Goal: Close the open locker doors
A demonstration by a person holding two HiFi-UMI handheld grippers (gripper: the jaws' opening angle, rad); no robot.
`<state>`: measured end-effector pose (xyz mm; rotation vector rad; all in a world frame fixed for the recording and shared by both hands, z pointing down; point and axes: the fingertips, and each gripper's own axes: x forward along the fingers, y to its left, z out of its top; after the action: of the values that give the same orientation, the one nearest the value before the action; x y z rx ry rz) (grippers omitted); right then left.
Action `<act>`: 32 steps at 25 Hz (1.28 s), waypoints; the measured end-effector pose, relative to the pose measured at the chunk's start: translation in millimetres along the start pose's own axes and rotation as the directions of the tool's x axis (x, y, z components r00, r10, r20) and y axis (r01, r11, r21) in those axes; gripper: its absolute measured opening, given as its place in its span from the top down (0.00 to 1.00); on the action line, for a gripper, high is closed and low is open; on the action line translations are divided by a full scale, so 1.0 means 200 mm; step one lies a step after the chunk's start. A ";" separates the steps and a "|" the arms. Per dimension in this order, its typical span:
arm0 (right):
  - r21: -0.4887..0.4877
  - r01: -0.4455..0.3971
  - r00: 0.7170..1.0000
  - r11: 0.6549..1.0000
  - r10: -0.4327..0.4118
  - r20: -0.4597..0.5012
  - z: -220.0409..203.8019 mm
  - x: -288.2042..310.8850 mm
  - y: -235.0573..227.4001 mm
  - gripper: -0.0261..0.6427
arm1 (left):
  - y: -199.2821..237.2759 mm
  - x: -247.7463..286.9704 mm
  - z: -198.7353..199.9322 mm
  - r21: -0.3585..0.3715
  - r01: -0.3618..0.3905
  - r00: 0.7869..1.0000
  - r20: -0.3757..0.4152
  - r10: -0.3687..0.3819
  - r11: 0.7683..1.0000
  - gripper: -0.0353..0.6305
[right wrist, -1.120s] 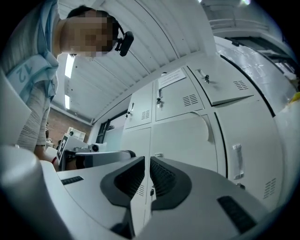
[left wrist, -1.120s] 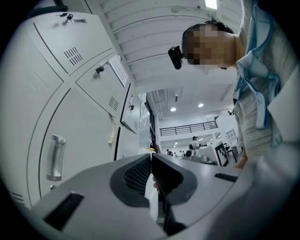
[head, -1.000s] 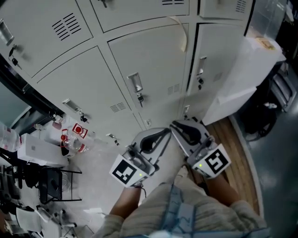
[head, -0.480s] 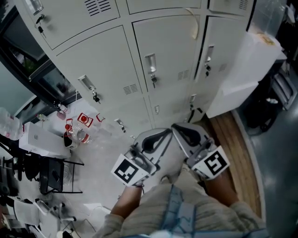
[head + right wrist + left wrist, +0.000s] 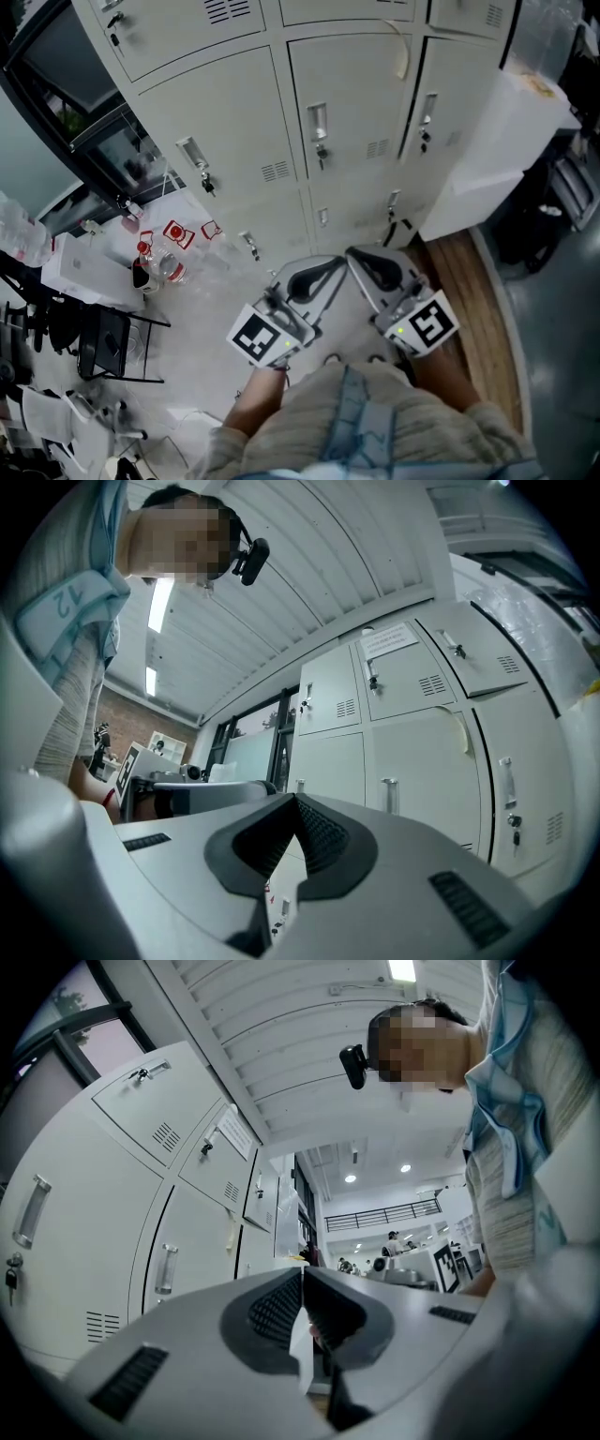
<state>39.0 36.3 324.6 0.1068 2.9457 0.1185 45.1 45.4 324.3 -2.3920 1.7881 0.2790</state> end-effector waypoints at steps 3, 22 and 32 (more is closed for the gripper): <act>0.004 -0.004 1.000 1.000 0.005 -0.002 -0.02 -0.02 0.00 0.96 | -0.01 0.00 -0.03 -0.004 -0.003 1.000 -0.008 0.003 1.000 0.94; -0.023 0.020 0.999 1.000 -0.020 -0.025 -0.03 -0.07 -0.03 0.96 | -0.05 0.05 -0.05 -0.014 0.002 1.000 -0.015 -0.002 1.000 0.94; -0.029 0.008 0.999 1.000 -0.009 -0.037 -0.04 -0.05 -0.01 0.96 | -0.04 0.02 -0.05 -0.012 -0.007 1.000 -0.015 0.007 1.000 0.94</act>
<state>48.1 33.3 333.6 0.0888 2.9805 0.1628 54.5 41.4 332.8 -2.4025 1.8071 0.2747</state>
